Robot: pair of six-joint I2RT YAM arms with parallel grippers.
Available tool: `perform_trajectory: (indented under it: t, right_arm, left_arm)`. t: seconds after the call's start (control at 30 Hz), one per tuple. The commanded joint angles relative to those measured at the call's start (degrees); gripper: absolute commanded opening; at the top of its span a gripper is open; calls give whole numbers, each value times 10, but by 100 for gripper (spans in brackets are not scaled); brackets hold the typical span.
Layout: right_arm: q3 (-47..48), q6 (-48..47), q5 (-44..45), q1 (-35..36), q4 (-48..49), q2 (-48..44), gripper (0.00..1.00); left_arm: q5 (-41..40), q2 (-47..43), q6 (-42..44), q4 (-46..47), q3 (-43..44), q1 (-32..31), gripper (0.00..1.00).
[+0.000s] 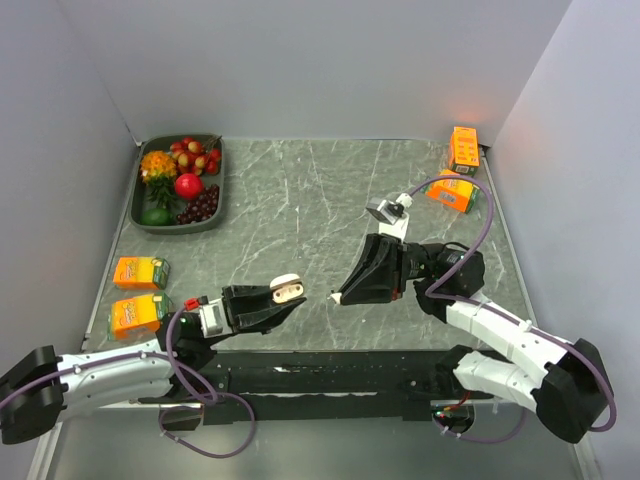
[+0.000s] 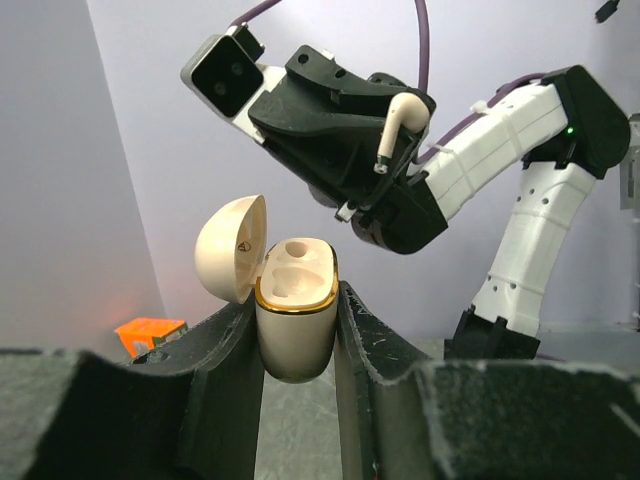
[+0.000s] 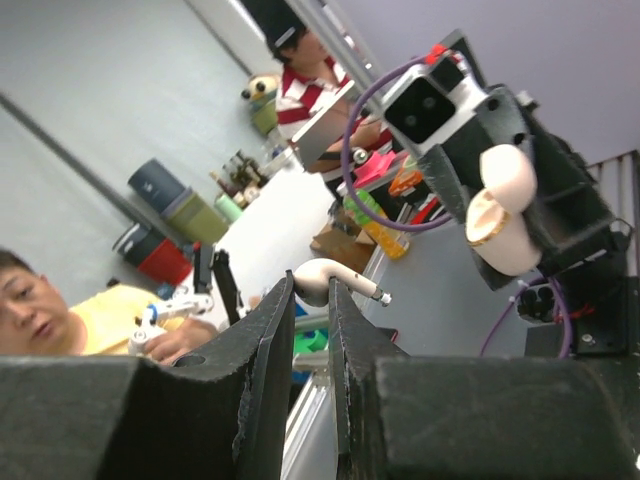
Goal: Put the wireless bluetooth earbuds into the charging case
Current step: Place the earbud in the charging case.
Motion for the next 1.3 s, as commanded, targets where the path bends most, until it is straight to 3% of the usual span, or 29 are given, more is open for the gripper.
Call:
perform_trajectory:
  t: [0.0, 0.4, 0.93, 1.27]
  right_arm:
    - [44, -27, 2, 33, 212, 14, 0]
    - [52, -166, -13, 63, 43, 6, 0]
    - [50, -230, -27, 70, -103, -4, 0]
    - [58, -257, -30, 70, -139, -14, 0]
  left_arm:
    - [30, 7, 28, 61, 44, -5, 1]
    - [30, 52, 68, 30, 74, -44, 1]
    - [9, 79, 118, -14, 90, -73, 1]
    - [0, 74, 124, -20, 81, -76, 1]
